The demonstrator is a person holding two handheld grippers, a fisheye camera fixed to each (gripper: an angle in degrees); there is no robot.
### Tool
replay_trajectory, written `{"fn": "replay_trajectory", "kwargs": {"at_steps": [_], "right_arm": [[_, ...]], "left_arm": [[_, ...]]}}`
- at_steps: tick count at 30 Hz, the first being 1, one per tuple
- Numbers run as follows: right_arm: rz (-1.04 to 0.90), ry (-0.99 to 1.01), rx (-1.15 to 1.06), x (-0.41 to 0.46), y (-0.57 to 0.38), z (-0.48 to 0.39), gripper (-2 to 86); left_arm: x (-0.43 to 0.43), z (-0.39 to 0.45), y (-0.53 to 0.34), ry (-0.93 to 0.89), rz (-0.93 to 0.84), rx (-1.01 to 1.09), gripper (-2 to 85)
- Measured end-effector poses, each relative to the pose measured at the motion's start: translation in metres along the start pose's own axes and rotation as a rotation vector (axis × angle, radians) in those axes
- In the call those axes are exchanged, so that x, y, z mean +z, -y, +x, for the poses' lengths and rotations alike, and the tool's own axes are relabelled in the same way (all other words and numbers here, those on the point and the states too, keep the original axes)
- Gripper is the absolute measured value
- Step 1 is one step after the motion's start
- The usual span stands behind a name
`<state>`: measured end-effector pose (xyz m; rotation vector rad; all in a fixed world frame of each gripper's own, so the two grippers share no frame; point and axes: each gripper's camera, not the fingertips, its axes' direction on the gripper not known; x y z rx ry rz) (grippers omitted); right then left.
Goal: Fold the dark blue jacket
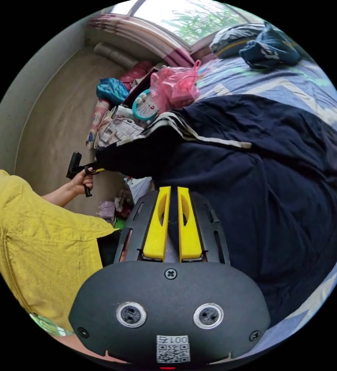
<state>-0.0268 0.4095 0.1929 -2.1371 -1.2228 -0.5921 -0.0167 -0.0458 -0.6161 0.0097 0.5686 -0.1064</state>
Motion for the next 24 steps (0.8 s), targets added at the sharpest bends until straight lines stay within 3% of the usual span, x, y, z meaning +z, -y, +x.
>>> {"fn": "replay_trajectory", "kwargs": {"at_steps": [5, 8, 11, 16, 24], "right_arm": [[-0.070, 0.044, -0.095, 0.024, 0.051, -0.042, 7.0], [-0.065, 0.171, -0.061, 0.038, 0.068, -0.058, 7.9], [-0.013, 0.068, -0.173, 0.026, 0.081, -0.089, 7.1], [-0.164, -0.244, -0.735, 0.036, 0.120, -0.205, 9.3], [-0.450, -0.267, -1.304, 0.132, 0.111, -0.318, 9.6]], "left_arm": [[-0.016, 0.022, -0.020, -0.016, -0.008, 0.131, -1.5], [-0.026, 0.048, -0.036, -0.025, 0.007, 0.239, -1.5], [-0.037, 0.072, -0.045, -0.009, 0.015, 0.353, -1.5], [-0.048, 0.099, -0.051, 0.000, 0.009, 0.496, -1.5], [-0.054, 0.142, -0.071, 0.014, 0.010, 0.649, -1.5]]}}
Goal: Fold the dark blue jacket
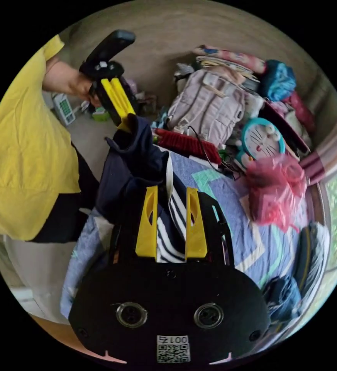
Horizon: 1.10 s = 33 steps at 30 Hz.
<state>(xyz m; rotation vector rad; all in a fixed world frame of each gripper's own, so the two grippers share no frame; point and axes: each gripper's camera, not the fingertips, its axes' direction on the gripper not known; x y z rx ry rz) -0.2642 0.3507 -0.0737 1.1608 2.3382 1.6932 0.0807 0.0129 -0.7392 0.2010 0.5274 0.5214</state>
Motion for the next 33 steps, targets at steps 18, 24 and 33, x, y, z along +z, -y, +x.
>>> {"fn": "replay_trajectory", "kwargs": {"at_steps": [18, 24, 33], "right_arm": [[-0.162, -0.041, 0.133, -0.074, 0.039, -0.040, 1.3], [-0.026, -0.278, 0.496, -0.214, -0.008, -0.071, 1.2], [0.415, -0.493, 0.845, -0.366, -0.071, -0.204, 1.3]], "left_arm": [[-0.075, 0.046, 0.066, 0.113, 0.269, 0.244, -1.3], [-0.146, 0.051, 0.147, 0.015, 0.455, 0.219, -0.2], [-0.130, 0.152, 0.114, -0.097, 0.593, 0.256, 12.6]]}}
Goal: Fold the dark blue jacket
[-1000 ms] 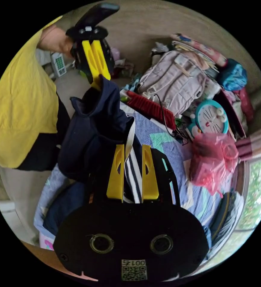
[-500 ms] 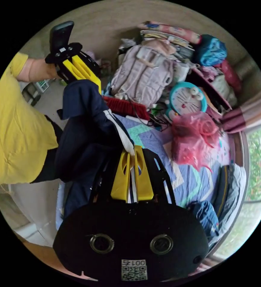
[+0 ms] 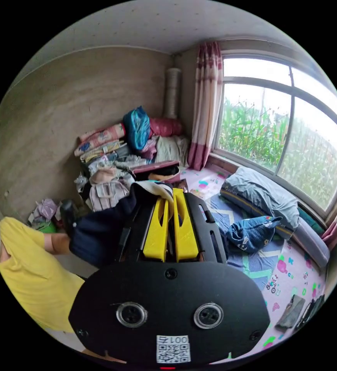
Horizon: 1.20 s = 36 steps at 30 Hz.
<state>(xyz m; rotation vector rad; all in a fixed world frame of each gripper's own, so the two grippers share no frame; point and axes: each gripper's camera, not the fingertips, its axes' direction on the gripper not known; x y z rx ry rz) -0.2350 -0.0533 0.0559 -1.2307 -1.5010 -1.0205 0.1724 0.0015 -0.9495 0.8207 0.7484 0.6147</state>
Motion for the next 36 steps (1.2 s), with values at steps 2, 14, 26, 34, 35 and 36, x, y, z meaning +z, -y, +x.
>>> {"fn": "replay_trajectory", "kwargs": {"at_steps": [2, 14, 26, 34, 35, 36], "right_arm": [[0.025, -0.019, 0.014, -0.016, -0.015, -0.015, 1.3], [0.223, -0.035, 0.063, -0.068, -0.107, -0.101, 1.3], [0.238, -0.152, 0.091, -0.082, -0.225, -0.129, 1.3], [0.219, -0.374, 0.055, -0.122, -0.286, -0.168, 1.3], [0.216, -0.388, 0.052, -0.125, -0.289, -0.172, 1.3], [0.208, -0.419, 0.046, -0.129, -0.294, -0.180, 1.3]], "left_arm": [[0.010, 0.034, -0.009, 0.002, 0.032, 0.055, 12.9], [0.031, 0.111, -0.091, 0.066, 0.128, 0.149, 14.7], [-0.029, 0.057, -0.148, 0.050, 0.159, 0.211, -1.4], [-0.132, -0.015, -0.087, 0.137, 0.236, 0.382, -1.4], [-0.147, -0.020, -0.071, 0.137, 0.253, 0.394, -1.4], [-0.161, -0.020, -0.056, 0.143, 0.273, 0.416, -1.4]]}}
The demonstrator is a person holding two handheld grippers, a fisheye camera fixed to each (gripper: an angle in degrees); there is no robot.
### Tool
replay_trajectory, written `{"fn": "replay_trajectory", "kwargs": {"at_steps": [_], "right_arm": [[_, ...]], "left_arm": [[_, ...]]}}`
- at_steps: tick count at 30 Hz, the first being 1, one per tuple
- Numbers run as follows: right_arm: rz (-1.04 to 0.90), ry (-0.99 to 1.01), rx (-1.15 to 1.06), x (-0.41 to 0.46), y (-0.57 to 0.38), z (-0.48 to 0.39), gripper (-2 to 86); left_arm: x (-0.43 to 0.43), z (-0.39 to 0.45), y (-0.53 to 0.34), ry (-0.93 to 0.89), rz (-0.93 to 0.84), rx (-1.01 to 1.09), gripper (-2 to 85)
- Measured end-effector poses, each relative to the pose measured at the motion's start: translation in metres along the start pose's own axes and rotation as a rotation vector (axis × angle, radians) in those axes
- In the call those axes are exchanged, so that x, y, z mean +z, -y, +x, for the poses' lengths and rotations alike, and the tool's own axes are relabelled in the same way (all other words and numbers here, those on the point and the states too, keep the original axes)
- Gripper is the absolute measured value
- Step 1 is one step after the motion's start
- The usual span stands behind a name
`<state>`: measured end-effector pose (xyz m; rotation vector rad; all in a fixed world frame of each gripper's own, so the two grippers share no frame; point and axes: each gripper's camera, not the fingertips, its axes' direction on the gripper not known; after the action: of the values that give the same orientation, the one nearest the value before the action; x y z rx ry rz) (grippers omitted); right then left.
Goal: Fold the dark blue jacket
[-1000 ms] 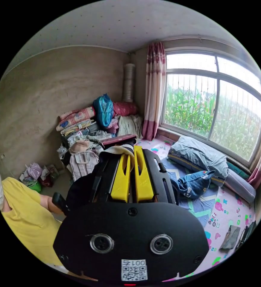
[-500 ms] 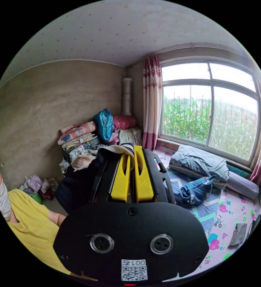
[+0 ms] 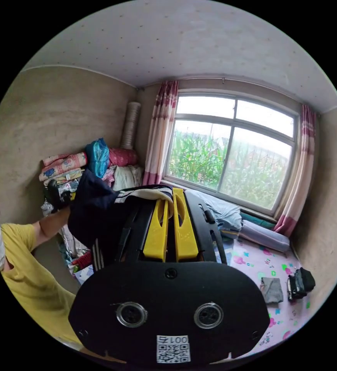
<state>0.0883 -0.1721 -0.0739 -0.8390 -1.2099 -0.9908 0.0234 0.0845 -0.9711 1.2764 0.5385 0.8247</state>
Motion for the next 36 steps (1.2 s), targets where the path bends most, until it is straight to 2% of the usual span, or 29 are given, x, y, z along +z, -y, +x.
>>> {"fn": "replay_trajectory", "kwargs": {"at_steps": [4, 9, 16, 22, 28, 36], "right_arm": [[-0.006, -0.101, -0.036, -0.034, -0.010, -0.020, 1.4], [0.028, -0.252, -0.089, -0.086, -0.024, -0.041, 1.4], [0.031, -0.418, -0.072, -0.154, -0.079, -0.043, 1.4], [-0.014, -0.473, -0.066, -0.197, -0.157, -0.010, 1.5], [-0.099, -0.473, -0.010, -0.213, -0.245, 0.062, 1.4], [-0.056, -0.489, 0.118, -0.220, -0.337, 0.146, 1.4]], "left_arm": [[-0.023, 0.004, 0.042, 0.069, 0.032, 0.135, -1.3], [-0.050, 0.048, 0.067, 0.119, 0.107, 0.277, -1.3], [-0.065, 0.133, 0.049, 0.088, 0.217, 0.302, -1.2], [-0.049, 0.233, -0.010, -0.001, 0.257, 0.233, -1.3], [0.002, 0.356, -0.099, -0.093, 0.198, 0.150, -1.4], [0.065, 0.493, -0.234, -0.225, 0.163, 0.114, -1.5]]}}
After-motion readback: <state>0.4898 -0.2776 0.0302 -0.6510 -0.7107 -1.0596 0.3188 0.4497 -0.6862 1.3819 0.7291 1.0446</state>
